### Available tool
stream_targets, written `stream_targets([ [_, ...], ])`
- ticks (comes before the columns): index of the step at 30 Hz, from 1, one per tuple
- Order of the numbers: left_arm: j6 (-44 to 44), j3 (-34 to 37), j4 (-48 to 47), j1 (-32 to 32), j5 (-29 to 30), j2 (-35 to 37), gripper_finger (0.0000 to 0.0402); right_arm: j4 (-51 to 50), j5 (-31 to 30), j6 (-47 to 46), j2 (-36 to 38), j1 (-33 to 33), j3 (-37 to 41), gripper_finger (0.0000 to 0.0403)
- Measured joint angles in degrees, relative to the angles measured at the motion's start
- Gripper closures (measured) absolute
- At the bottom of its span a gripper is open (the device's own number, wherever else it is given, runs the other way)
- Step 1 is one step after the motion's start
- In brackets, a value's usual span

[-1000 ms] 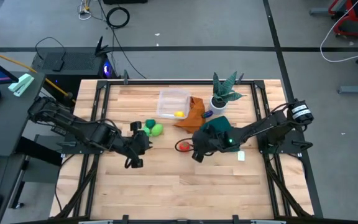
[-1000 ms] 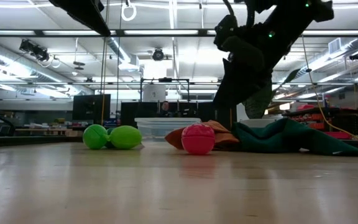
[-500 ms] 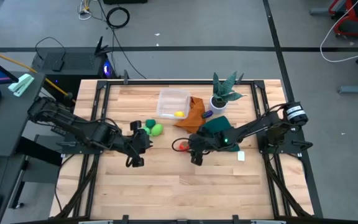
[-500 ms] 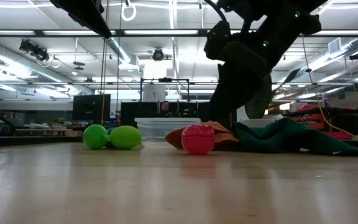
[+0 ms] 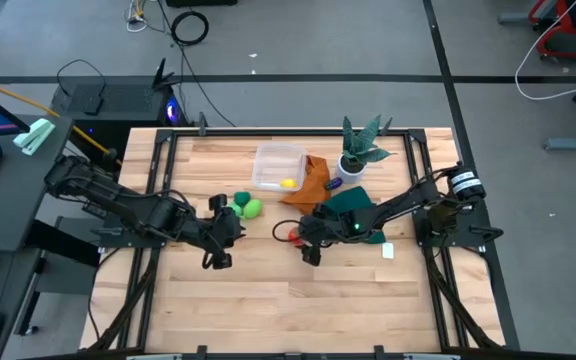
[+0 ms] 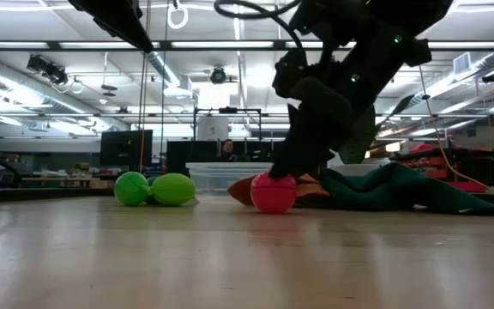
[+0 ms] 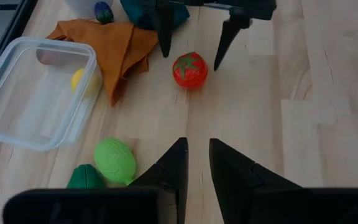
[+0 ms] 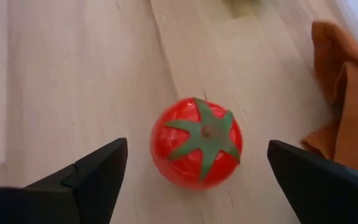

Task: Pick and placing Produce into tupperware
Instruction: Put the red tomato into the transparent container

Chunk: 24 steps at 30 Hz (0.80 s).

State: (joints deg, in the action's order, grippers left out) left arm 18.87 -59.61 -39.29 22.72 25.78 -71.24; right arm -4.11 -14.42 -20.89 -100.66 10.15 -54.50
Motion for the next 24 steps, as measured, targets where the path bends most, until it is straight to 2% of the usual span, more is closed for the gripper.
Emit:
stream_targets([
  [13,0.02,0.0,0.13,0.0,0.02,0.02,0.0331,4.22,2.86,-0.05,-2.94,-1.9,0.06,0.0056],
  [24,0.02,0.0,0.02,0.01,0.02,0.01,0.0327,6.5,4.31,-0.09,-4.31,-1.92,0.02,0.009],
])
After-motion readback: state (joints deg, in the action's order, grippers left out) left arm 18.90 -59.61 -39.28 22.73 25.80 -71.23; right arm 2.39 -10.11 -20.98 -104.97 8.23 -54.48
